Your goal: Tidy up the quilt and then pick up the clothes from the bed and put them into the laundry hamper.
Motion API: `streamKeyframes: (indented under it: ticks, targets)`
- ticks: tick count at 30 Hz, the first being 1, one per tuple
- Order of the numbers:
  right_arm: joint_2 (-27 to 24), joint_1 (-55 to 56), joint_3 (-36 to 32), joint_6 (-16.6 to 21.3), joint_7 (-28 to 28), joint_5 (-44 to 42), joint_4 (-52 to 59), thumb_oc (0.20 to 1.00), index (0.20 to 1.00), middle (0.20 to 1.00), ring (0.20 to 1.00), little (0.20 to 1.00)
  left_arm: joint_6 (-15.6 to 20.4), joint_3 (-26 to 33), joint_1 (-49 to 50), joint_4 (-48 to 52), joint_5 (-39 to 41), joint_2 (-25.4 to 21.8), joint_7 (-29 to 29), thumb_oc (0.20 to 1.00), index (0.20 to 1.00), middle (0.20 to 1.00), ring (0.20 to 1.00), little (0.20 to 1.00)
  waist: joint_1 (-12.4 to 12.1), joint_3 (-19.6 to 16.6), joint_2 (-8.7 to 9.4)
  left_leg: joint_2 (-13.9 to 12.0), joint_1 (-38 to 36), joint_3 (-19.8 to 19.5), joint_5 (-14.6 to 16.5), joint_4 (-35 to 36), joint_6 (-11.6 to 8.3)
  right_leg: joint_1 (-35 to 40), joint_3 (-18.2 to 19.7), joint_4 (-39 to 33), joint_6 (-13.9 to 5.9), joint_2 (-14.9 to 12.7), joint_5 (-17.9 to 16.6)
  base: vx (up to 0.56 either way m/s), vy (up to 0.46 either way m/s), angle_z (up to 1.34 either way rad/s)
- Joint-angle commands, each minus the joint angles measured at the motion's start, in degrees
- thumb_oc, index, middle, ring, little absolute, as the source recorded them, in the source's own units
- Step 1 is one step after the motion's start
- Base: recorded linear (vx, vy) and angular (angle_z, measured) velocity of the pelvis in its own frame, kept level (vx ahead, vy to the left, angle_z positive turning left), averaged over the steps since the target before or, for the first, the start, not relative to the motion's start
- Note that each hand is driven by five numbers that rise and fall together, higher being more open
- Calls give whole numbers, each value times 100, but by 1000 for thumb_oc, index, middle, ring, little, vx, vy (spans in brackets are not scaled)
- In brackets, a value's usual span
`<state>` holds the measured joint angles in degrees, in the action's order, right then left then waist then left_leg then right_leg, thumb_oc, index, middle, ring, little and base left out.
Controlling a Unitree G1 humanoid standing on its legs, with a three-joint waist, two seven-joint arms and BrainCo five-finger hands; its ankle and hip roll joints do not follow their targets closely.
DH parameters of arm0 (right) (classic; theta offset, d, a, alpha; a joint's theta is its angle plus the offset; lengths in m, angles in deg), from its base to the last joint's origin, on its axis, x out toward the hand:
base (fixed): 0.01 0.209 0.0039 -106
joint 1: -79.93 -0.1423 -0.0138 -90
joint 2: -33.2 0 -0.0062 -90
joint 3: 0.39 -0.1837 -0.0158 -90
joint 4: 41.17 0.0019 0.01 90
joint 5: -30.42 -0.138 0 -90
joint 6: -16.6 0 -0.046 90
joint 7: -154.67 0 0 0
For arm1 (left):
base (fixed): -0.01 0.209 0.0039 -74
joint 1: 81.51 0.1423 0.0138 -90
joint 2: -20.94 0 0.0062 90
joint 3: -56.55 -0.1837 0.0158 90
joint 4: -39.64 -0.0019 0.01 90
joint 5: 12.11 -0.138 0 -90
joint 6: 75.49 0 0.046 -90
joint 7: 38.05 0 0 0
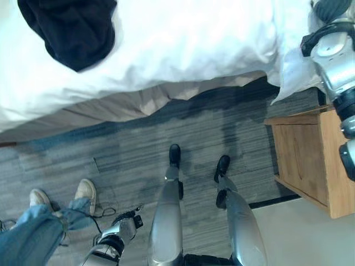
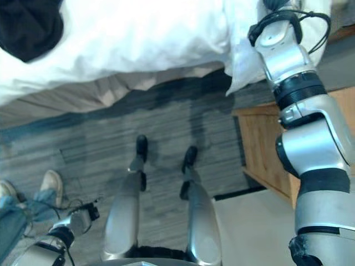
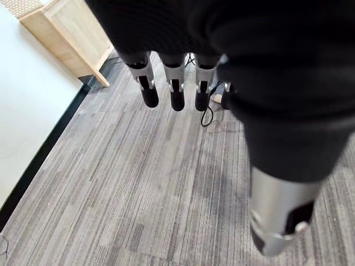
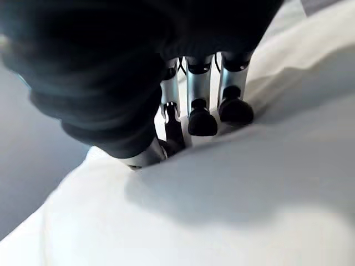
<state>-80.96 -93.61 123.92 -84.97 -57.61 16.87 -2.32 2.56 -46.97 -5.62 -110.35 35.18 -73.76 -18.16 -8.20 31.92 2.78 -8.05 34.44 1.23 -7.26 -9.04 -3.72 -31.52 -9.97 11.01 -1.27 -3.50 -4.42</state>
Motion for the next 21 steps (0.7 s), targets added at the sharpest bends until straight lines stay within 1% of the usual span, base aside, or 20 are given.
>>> streamKeyframes:
  ticks: [1, 2, 3, 4, 5, 6, 7, 8, 9, 10, 11, 12, 13, 14, 15, 16, 17, 18, 20, 21]
  targets:
    - [-219, -181, 255, -170, -349, -2, -381, 200, 200, 200, 200, 200, 377, -26, 588, 68, 54, -205, -129, 1000, 1000, 1000, 1000, 1000, -128, -213, 29, -94, 488, -738, 429, -622, -106, -118, -2, 526, -485, -316, 555, -98, 38, 8]
    - [-210, -23, 187, -125, -276, -86, -590, 200, 200, 200, 200, 200, 484, -63, 631, 68, -101, -174, -225, 1000, 1000, 1000, 1000, 1000, -137, -213, -9, -103, 476, -732, 414, -584, -125, -128, -38, 554, -447, -279, 604, -70, 84, 6]
    - [-196, 132, 94, -66, -268, -327, -646, 200, 200, 200, 200, 200, 507, -86, 659, 71, -159, -147, -230, 1000, 1000, 1000, 1000, 1000, -130, -213, -25, -104, 443, -724, 421, -577, -136, -99, -40, 562, -436, -261, 630, -55, 88, 0]
    - [-184, 211, 40, -47, -295, -469, -651, 200, 200, 200, 200, 200, 508, -92, 677, 72, -192, -133, -236, 1000, 1000, 1000, 1000, 1000, -125, -213, -29, -102, 423, -720, 429, -578, -140, -80, -33, 563, -435, -254, 641, -51, 95, -2]
    - [-152, 566, -232, 75, -299, -953, -641, 200, 200, 200, 200, 200, 463, -111, 709, 74, -332, -75, -216, 1000, 1000, 1000, 1000, 1000, -96, -213, -30, -91, 332, -690, 465, -563, -139, -1, -5, 544, -436, -238, 669, -49, 85, -3]
    - [-134, 733, -362, 158, -294, -1094, -619, 200, 200, 200, 200, 200, 454, -116, 725, 54, -376, -51, -219, 1000, 1000, 1000, 1000, 1000, -75, -213, -25, -93, 276, -667, 480, -552, -139, 47, 13, 522, -438, -235, 672, -70, 139, -5]
    - [-82, 1227, -712, 378, -197, -1330, -543, 200, 200, 200, 200, 200, 452, -111, 761, -9, -531, 22, -218, 1000, 1000, 1000, 1000, 1000, -12, -213, -14, -101, 118, -607, 530, -531, -136, 168, 68, 482, -447, -232, 684, -64, 197, -6]
    - [-9, 1867, -1156, 627, 62, -1480, -446, 200, 200, 200, 200, 200, 406, -136, 795, -43, -723, 110, -188, 1000, 1000, 1000, 1000, 1000, 79, -213, -4, -116, -110, -512, 583, -501, -125, 343, 135, 426, -459, -248, 682, -61, 280, -9]
    - [108, 2553, -1559, 787, 305, -1240, -240, 200, 200, 200, 200, 200, 286, -143, 789, -55, -886, 189, -100, 1000, 1000, 1000, 1000, 1000, 190, -213, -2, -122, -356, -408, 635, -476, -111, 529, 221, 369, -478, -266, 672, -48, 285, -11]
    - [177, 2892, -1733, 798, 470, -1169, -99, 200, 200, 200, 200, 200, 224, -135, 781, -64, -1005, 243, -21, 1000, 1000, 1000, 1000, 1000, 260, -213, -5, -124, -492, -346, 660, -465, -102, 633, 268, 335, -486, -278, 666, -52, 316, -22]
    - [386, 3621, -1953, 866, 649, -928, 212, 200, 200, 200, 200, 200, 124, -164, 733, -101, -1283, 340, 49, 1000, 1000, 1000, 1000, 1000, 406, -213, -14, -121, -768, -222, 699, -428, -86, 847, 373, 236, -500, -310, 634, -61, 262, -27]
    - [454, 3830, -2002, 863, 695, -768, 321, 200, 200, 200, 200, 200, 74, -180, 714, -102, -1362, 367, 75, 1000, 1000, 1000, 1000, 1000, 451, -213, -16, -116, -855, -180, 716, -412, -80, 917, 410, 199, -507, -321, 624, -90, 342, -32]
    - [613, 4348, -2013, 783, 856, -570, 567, 200, 200, 200, 200, 200, -54, -210, 684, -119, -1430, 458, 199, 1000, 1000, 1000, 1000, 1000, 581, -213, -39, -117, -1098, -50, 745, -364, -66, 1118, 486, 88, -518, -360, 588, -98, 369, -31]
    - [889, 5057, -1916, 816, 835, -184, 903, 200, 200, 200, 200, 200, -169, -192, 629, -203, -1385, 545, 310, 1000, 1000, 1000, 1000, 1000, 742, -213, -80, -89, -1378, 56, 770, -314, -53, 1357, 600, -42, -549, -417, 533, -107, 387, -32]
    - [957, 5238, -1897, 751, 892, -73, 981, 200, 200, 200, 200, 200, -190, -184, 615, -225, -1374, 568, 351, 1000, 1000, 1000, 1000, 1000, 794, -213, -94, -81, -1477, 100, 780, -283, -46, 1444, 639, -93, -561, -438, 516, -137, 387, -34]
    - [1187, 5853, -1780, 693, 913, -88, 1132, 307, 307, 307, 307, 307, -237, -146, 566, -302, -1382, 603, 436, 1000, 1000, 1000, 1000, 1000, 921, -213, -123, -18, -1745, 190, 824, -220, -12, 1691, 729, -227, -600, -514, 462, -132, 276, -36]
    - [1240, 6009, -1769, 550, 986, -34, 1138, 918, 918, 918, 918, 918, -232, -126, 560, -323, -1430, 603, 459, 1000, 1000, 1000, 1000, 1000, 958, -213, -125, 3, -1835, 219, 840, -193, -6, 1788, 743, -286, -616, -547, 444, -176, 299, -43]
    - [1357, 6307, -1687, 520, 948, 101, 1077, 1000, 1000, 1000, 1000, 1000, -216, -105, 531, -333, -1544, 599, 516, 1000, 1000, 1000, 1000, 1000, 1007, -213, -132, 48, -1992, 264, 857, -140, 16, 1932, 784, -354, -646, -587, 409, -181, 237, -34]
    - [1554, 6578, -1540, 507, 862, 95, 756, 1000, 1000, 1000, 1000, 1000, -163, -88, 461, -380, -1693, 602, 587, 1000, 1000, 1000, 1000, 1000, 1041, -276, -156, 138, -2195, 323, 882, -22, 56, 2132, 772, -516, -698, -673, 337, -162, 229, -23]
    - [1715, 6641, -1513, 312, 773, 64, 276, 1000, 1000, 1000, 1000, 1000, 14, -99, 427, -463, -1866, 598, 583, 1000, 1000, 1000, 1000, 1000, 1038, -361, -197, 188, -2344, 371, 892, 94, 86, 2252, 714, -584, -755, -752, 306, -101, 247, -9]
